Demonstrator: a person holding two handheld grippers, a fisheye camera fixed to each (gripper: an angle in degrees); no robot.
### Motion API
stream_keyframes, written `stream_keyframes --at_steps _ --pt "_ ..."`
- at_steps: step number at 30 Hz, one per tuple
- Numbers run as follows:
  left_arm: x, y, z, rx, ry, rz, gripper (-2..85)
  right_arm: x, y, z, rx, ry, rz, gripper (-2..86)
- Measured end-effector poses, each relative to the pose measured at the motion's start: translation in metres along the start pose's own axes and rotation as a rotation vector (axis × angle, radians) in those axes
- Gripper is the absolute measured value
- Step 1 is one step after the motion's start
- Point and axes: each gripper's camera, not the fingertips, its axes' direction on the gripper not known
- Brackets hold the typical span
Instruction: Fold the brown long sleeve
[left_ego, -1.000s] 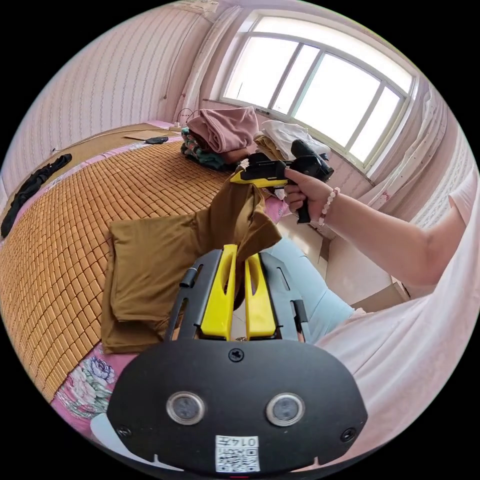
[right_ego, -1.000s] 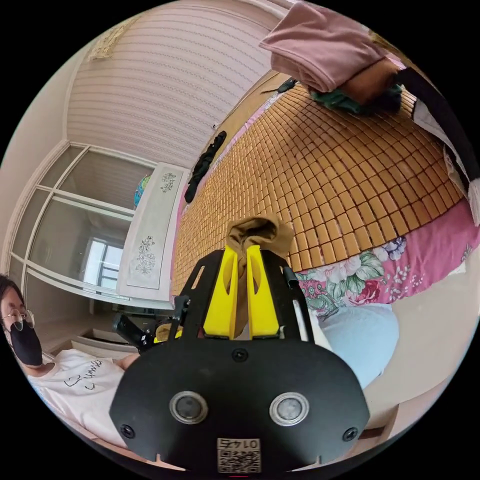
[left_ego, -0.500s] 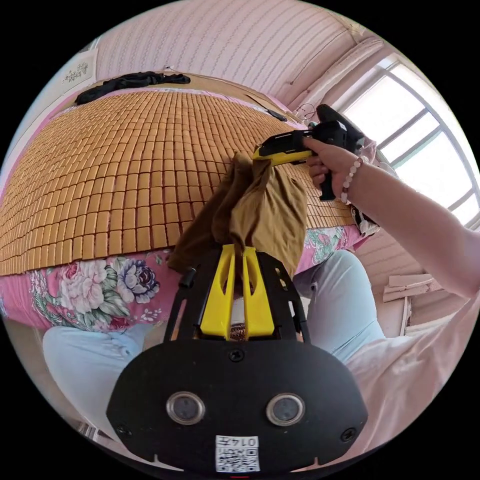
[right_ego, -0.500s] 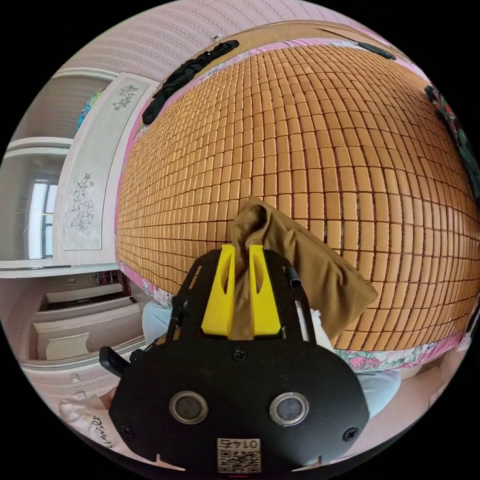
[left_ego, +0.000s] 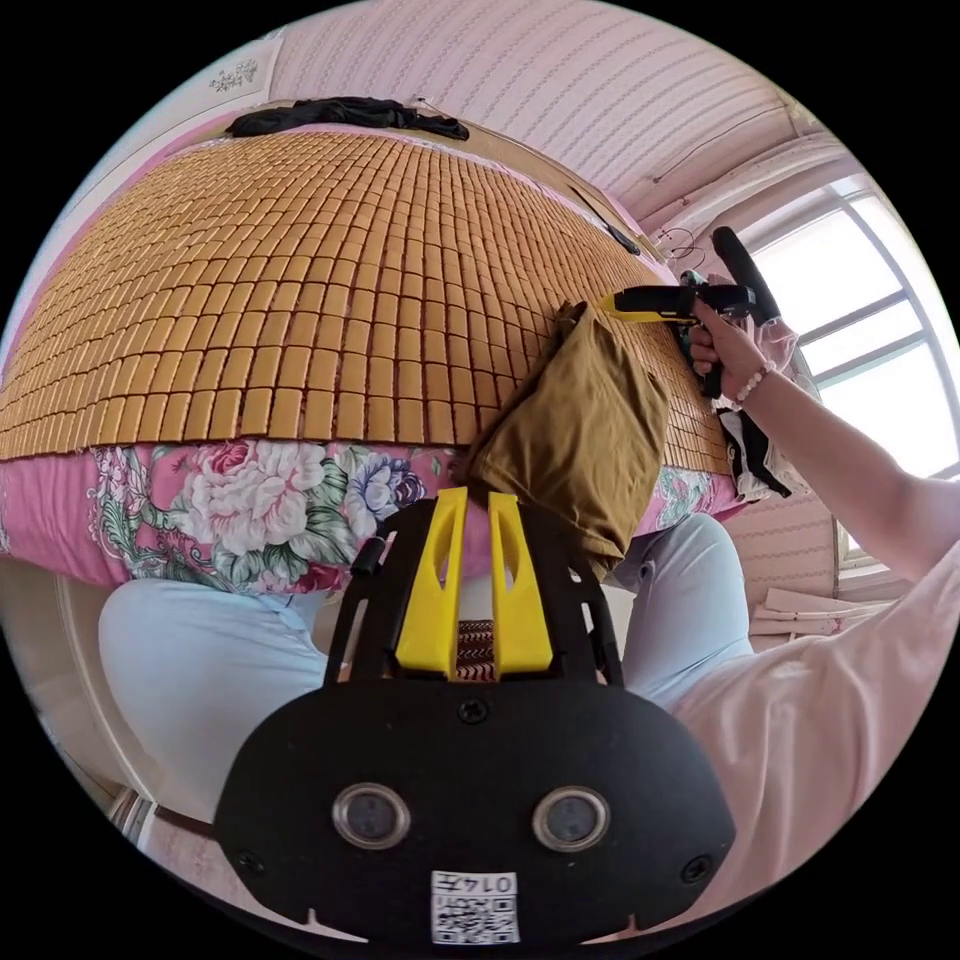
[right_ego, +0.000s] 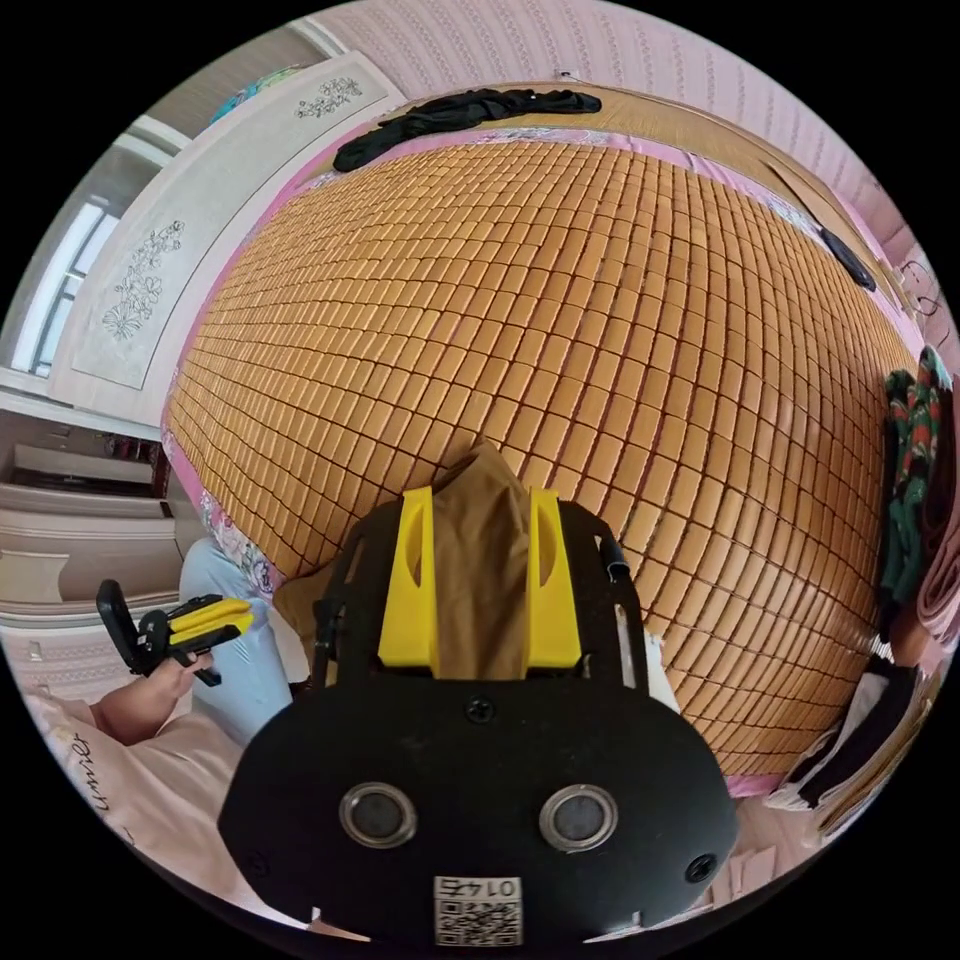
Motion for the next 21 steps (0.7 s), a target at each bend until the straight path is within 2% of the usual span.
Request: stream_keyframes --at_steps 4,8,10,13,16,18,21 --pt "0.006 -0.014 0.026 -0.01 -0.032 -0.019 12.4 -0.01 -0.014 0.013 -0.028 0.046 -0.042 16.7" --pt "0.012 -0.021 0.04 -0.018 -0.064 -0.021 11.3 -0.016 -0.025 0.021 -0.078 -0.004 -0.016 16.5" --pt "0.011 -0.022 0.043 -0.042 -0.042 -0.018 10.9 -0.021 -0.017 0.006 -0.007 -0.064 -0.006 14.5" --pt "0.011 -0.023 0.043 -0.043 -0.059 -0.004 9.0 -0.041 0.021 -0.015 0.068 -0.138 -0.058 5.0" --pt "0.008 -0.024 0.044 -0.043 -0.07 0.003 6.6 -0.069 0.072 -0.003 -0.028 -0.183 -0.101 1.3" --pt "0.007 -0.025 0.045 -0.051 -0.029 0.016 5.3 -0.098 0.107 0.023 -0.167 -0.237 -0.163 0.7" --pt "0.01 -0.027 0.048 -0.064 -0.029 0.03 4.3 -0.131 0.129 0.054 -0.284 -0.113 -0.242 3.7"
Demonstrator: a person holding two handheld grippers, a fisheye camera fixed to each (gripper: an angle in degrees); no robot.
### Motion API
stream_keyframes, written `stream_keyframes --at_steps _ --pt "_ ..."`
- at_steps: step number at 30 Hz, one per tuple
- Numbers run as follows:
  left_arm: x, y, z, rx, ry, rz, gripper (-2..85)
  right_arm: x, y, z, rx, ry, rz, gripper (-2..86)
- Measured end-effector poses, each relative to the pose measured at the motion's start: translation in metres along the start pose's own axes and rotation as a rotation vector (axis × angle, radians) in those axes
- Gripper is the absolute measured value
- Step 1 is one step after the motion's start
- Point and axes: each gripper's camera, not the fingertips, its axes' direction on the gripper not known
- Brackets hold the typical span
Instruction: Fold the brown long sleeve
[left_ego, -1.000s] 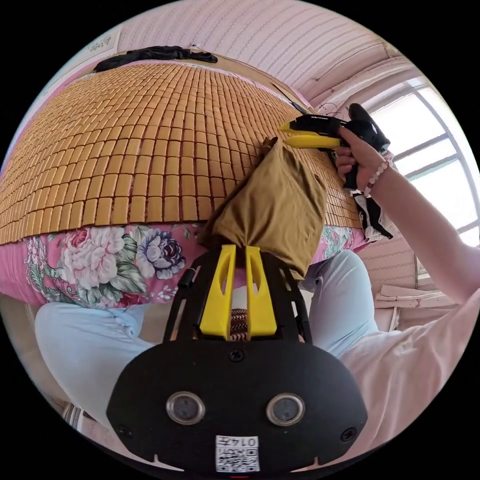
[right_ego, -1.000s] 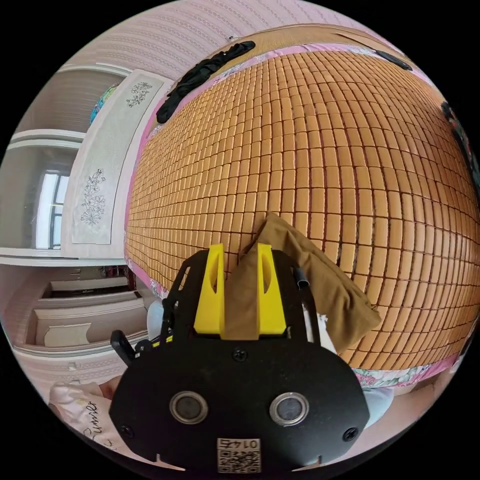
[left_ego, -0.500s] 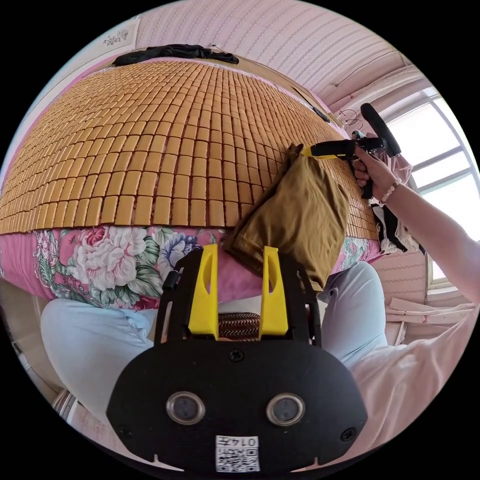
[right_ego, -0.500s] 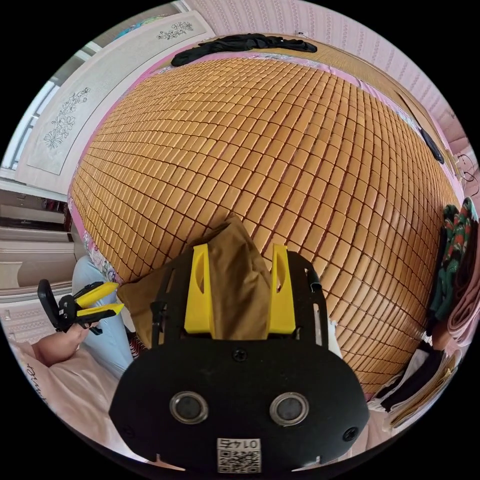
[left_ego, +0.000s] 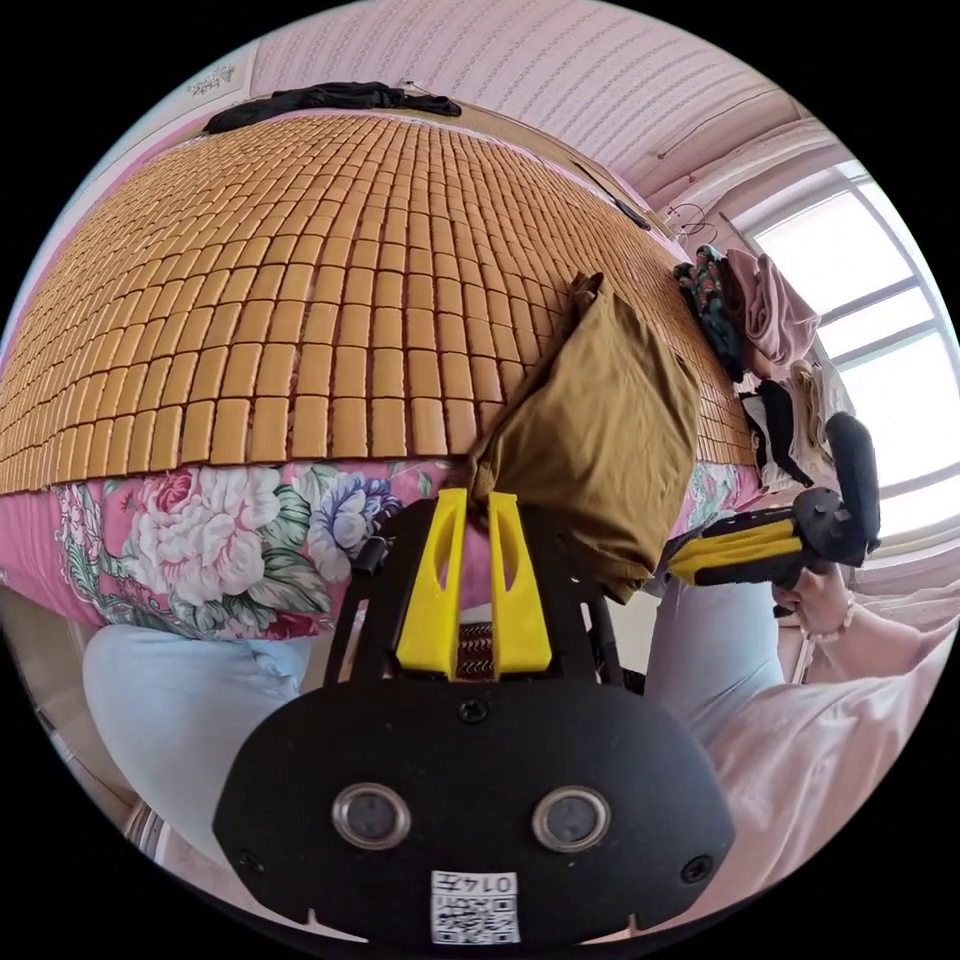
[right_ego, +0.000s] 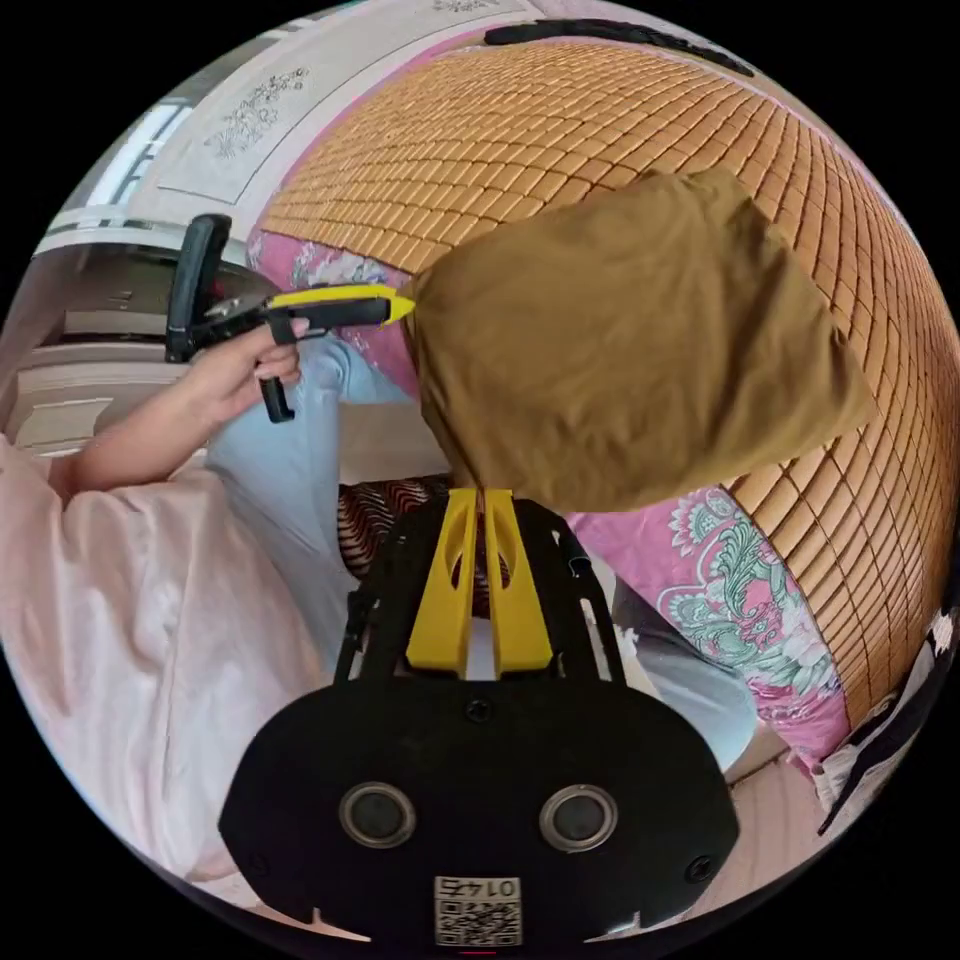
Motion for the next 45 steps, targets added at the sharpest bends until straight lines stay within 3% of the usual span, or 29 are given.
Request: stream_keyframes --at_steps 3,9,15,20,25,29,36,39,45 --pt "0.006 -0.002 0.0 -0.011 -0.024 0.023 4.2 -0.014 -0.007 0.015 -0.023 0.055 -0.018 7.9" --pt "0.013 -0.003 -0.001 -0.006 -0.044 0.044 3.9 -0.012 -0.024 0.026 -0.083 0.113 0.026 1.1" --pt "0.015 0.0 -0.004 0.008 -0.039 0.035 3.8 -0.024 -0.032 0.031 -0.164 0.031 -0.052 -0.1" --pt "0.013 0.0 -0.008 0.008 -0.022 0.024 3.5 -0.033 -0.043 0.034 -0.204 0.08 -0.06 -0.2" --pt "0.011 0.001 -0.014 0.008 0.008 0.014 1.9 -0.034 -0.039 0.04 -0.34 -0.101 -0.062 -0.2" --pt "0.008 0.003 -0.019 0.013 0.037 0.004 0.6 -0.017 -0.037 0.005 -0.199 -0.115 -0.067 0.6" --pt "0.005 0.005 -0.026 0.011 0.058 0.019 0.0 0.062 -0.08 -0.107 0.214 0.098 0.038 8.2" --pt "0.005 0.006 -0.029 0.011 0.065 0.019 -0.1 0.084 -0.114 -0.121 0.248 0.199 0.024 12.4" --pt "0.007 0.01 -0.037 0.01 0.069 0.018 -0.4 0.13 -0.168 -0.103 0.157 0.157 0.069 14.8"
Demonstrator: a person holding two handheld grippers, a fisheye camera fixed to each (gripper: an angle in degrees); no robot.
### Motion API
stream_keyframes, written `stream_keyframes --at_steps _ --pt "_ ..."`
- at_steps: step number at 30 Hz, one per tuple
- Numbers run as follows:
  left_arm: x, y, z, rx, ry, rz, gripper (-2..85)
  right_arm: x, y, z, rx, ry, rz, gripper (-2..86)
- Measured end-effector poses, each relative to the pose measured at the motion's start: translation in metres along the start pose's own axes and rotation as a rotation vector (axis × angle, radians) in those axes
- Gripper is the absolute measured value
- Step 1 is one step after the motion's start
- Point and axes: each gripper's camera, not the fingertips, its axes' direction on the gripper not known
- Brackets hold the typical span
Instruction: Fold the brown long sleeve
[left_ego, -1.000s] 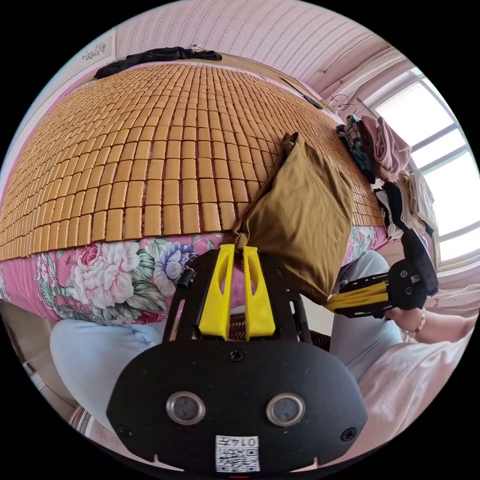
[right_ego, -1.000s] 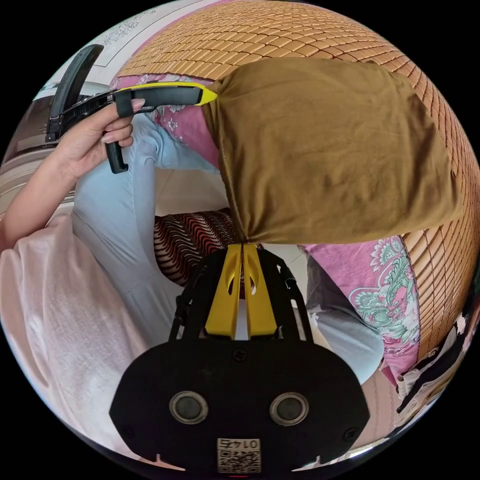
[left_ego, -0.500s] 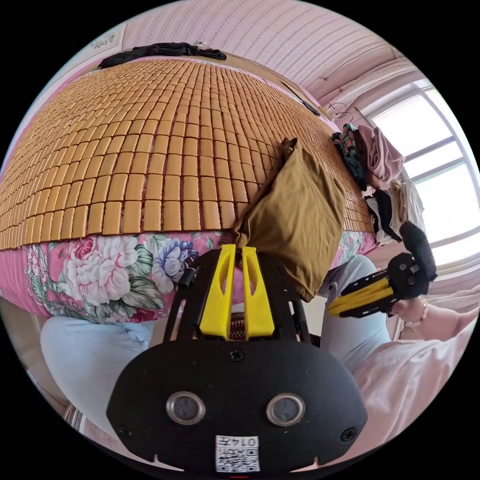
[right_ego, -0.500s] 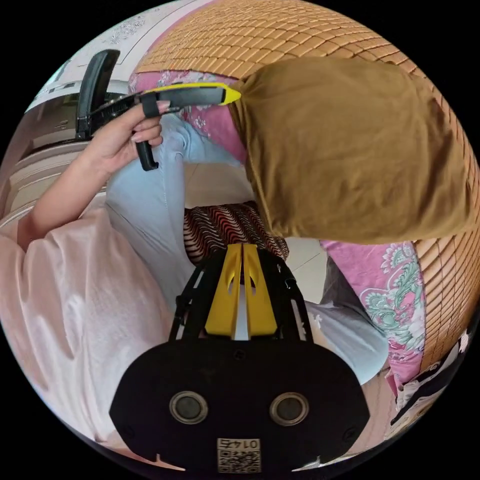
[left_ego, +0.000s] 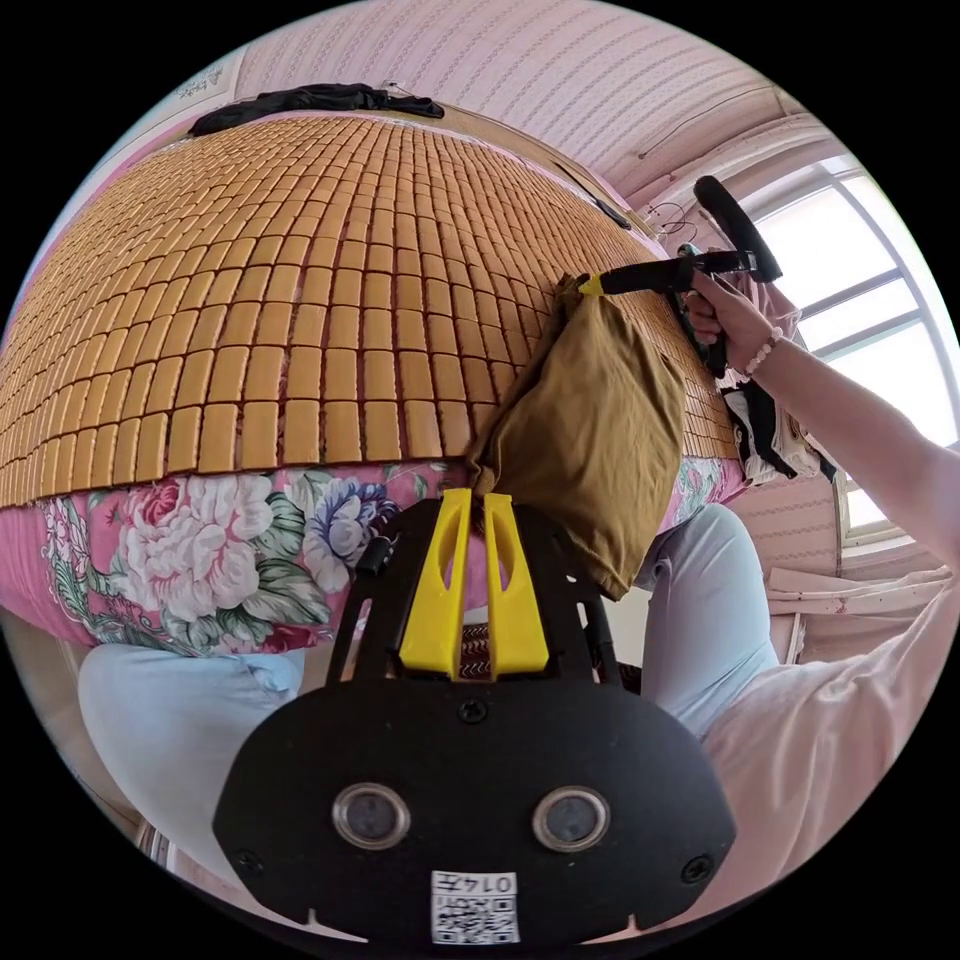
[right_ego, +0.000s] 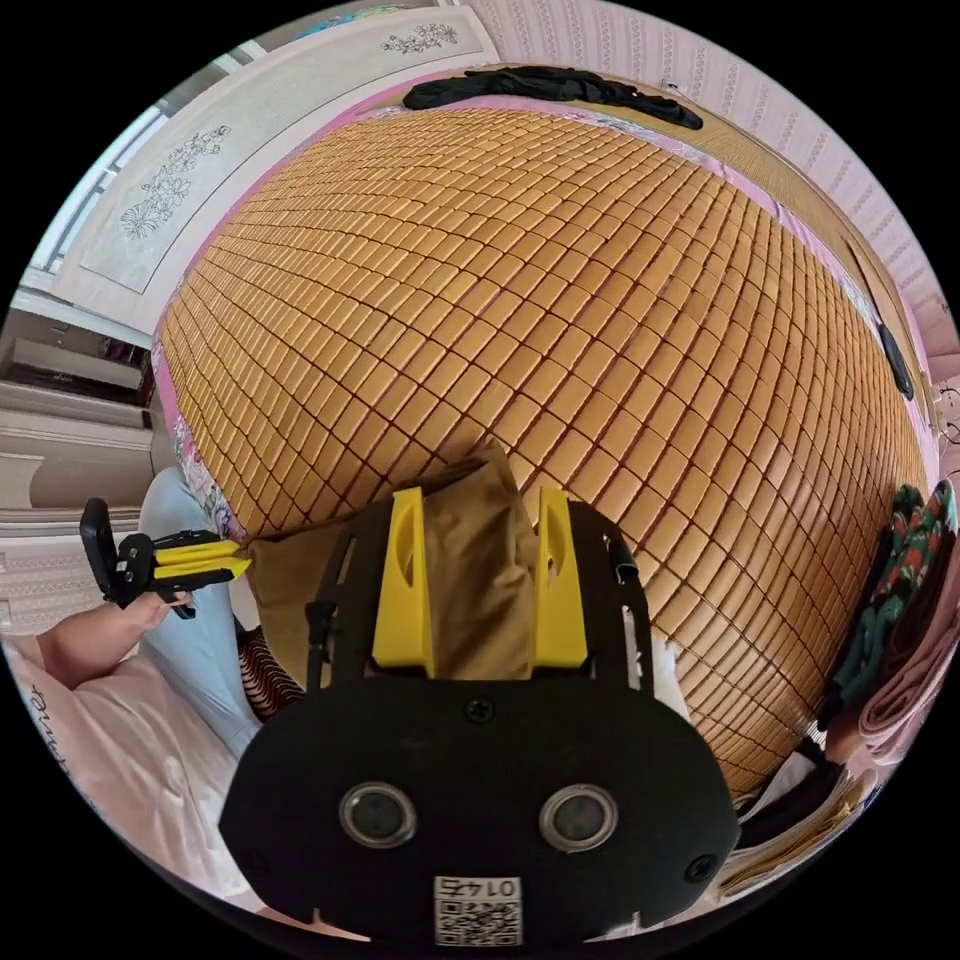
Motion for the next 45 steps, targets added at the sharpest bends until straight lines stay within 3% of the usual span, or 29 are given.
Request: stream_keyframes --at_steps 5,6,10,14,18,23,28,37,41,45 --pt "0.005 0.002 -0.011 -0.016 -0.008 -0.004 -0.7 -0.008 0.009 0.012 -0.027 0.07 -0.018 10.7" --pt "0.007 0.003 -0.013 -0.012 -0.015 0.006 -0.7 -0.011 0.015 0.01 -0.02 0.075 -0.055 6.0" --pt "0.019 0.015 -0.035 0.026 -0.033 0.054 -0.8 -0.001 0.04 -0.002 0.017 -0.04 -0.042 2.6" --pt "0.035 0.032 -0.071 0.086 -0.007 0.103 -0.9 0.008 0.092 -0.043 0.217 -0.174 0.011 2.0" --pt "0.059 0.054 -0.11 0.15 0.035 0.175 -0.9 -0.001 0.15 -0.088 0.373 -0.17 -0.003 1.7" --pt "0.09 0.095 -0.183 0.291 0.052 0.275 -0.9 -0.017 0.187 -0.128 0.489 -0.185 -0.028 1.7" --pt "0.077 0.134 -0.254 0.459 0.017 0.224 -0.9 -0.054 0.178 -0.154 0.569 -0.233 -0.115 1.7" --pt "-0.015 0.2 -0.37 0.737 -0.121 -0.019 -0.8 -0.204 0.042 -0.171 0.535 -0.287 -0.479 2.0" --pt "-0.093 0.215 -0.437 0.856 -0.318 -0.188 0.1 -0.323 -0.071 -0.173 0.431 -0.295 -0.689 2.9" --pt "-0.201 0.211 -0.486 0.917 -0.502 -0.401 4.9 -0.458 -0.214 -0.142 0.316 -0.275 -0.624 9.8"
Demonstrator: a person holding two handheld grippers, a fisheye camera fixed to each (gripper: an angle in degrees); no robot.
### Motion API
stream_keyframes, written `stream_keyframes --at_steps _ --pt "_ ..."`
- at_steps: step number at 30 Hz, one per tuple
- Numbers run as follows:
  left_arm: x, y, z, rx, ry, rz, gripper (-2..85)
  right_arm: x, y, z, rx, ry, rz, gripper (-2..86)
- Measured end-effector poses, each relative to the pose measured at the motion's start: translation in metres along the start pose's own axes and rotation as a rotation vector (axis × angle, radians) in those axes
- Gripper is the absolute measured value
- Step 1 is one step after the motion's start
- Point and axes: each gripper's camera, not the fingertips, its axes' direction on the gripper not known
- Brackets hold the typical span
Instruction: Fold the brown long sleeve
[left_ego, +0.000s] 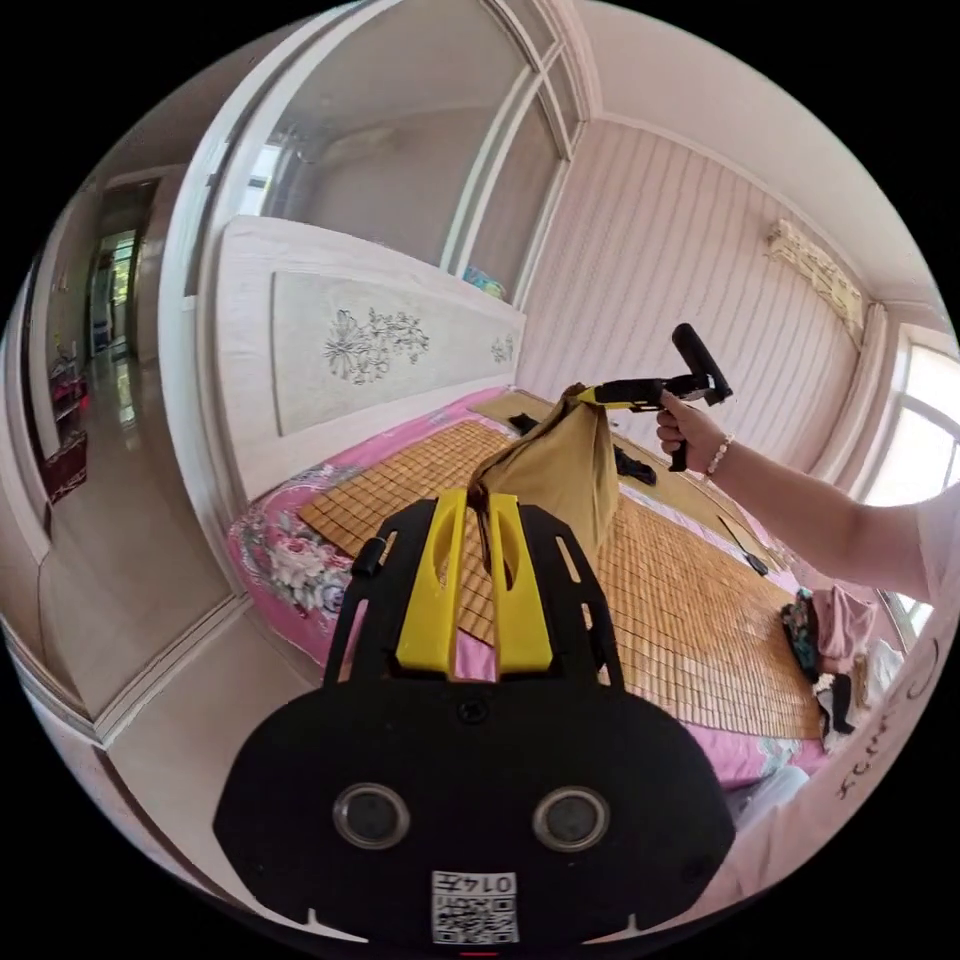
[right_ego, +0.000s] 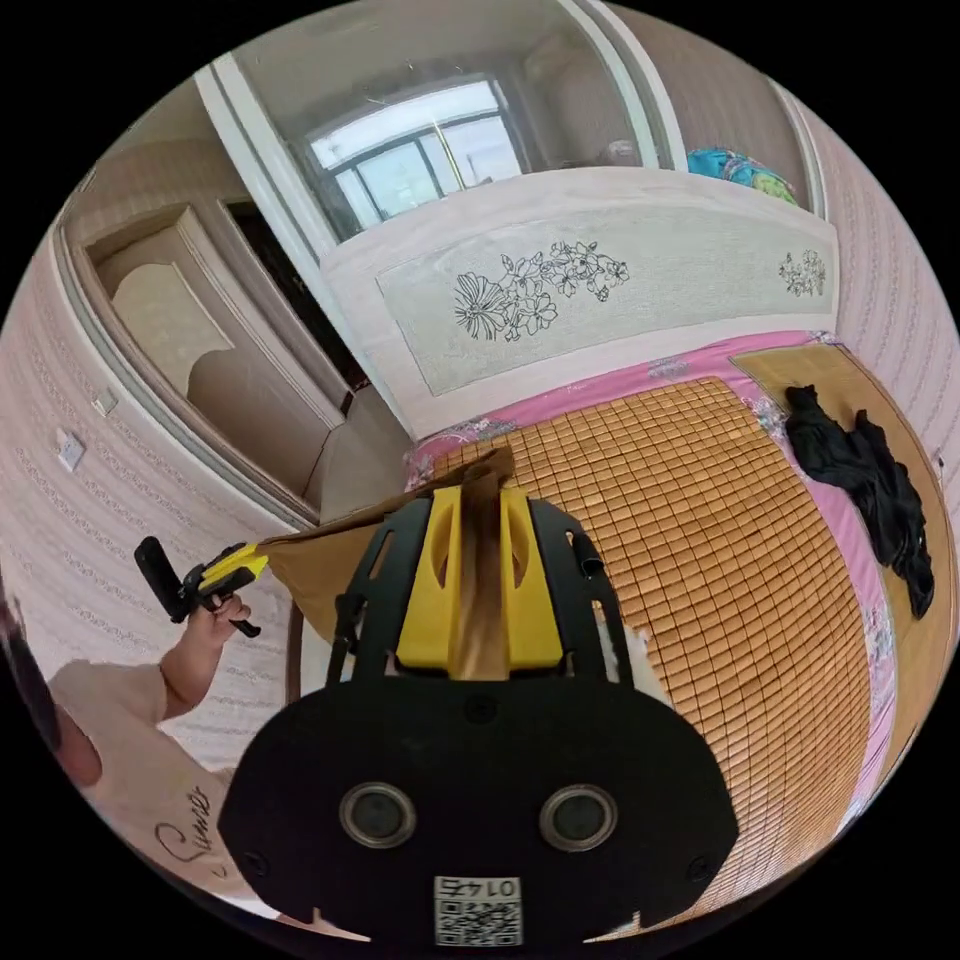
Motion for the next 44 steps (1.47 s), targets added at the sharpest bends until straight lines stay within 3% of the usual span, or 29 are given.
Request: stream_keyframes --at_steps 3,7,10,12,16,21,23,27,30,35,44 --pt "-0.086 -0.007 0.04 -0.052 -0.211 -0.165 6.8 0.004 -0.052 0.076 -0.221 0.075 0.139 16.2" --pt "-0.127 0.044 0.038 -0.096 -0.269 -0.264 6.8 0.003 -0.013 0.105 -0.188 -0.001 0.116 15.3" --pt "-0.118 0.105 0.029 -0.149 -0.207 -0.301 5.4 0.02 0.087 0.128 -0.316 0.059 0.109 14.5" --pt "-0.102 0.141 0.024 -0.203 -0.163 -0.322 5.1 0.031 0.203 0.127 -0.457 0.077 0.185 13.9" --pt "-0.031 0.193 0.012 -0.32 -0.049 -0.227 2.7 0.02 0.377 0.061 -0.534 0.13 0.449 10.2" --pt "0.118 0.189 0.0 -0.198 0.102 0.205 -0.7 -0.065 0.564 -0.081 -0.334 0.418 0.899 10.8" --pt "0.205 0.184 0.002 -0.135 0.254 0.444 -0.7 -0.103 0.604 -0.115 -0.217 0.529 0.991 9.3" --pt "0.32 0.19 -0.002 -0.107 0.507 0.657 0.8 -0.186 0.675 -0.153 -0.001 0.792 1.122 2.1" --pt "0.406 0.206 -0.018 -0.112 0.692 0.787 3.5 -0.233 0.716 -0.162 0.094 0.933 1.229 5.3" --pt "0.53 0.246 -0.043 -0.165 0.929 0.944 7.3 -0.284 0.767 -0.17 0.172 1.026 1.281 11.9" --pt "0.642 0.297 -0.059 -0.243 1.036 0.984 8.4 -0.261 0.783 -0.259 0.183 1.302 1.141 13.7"
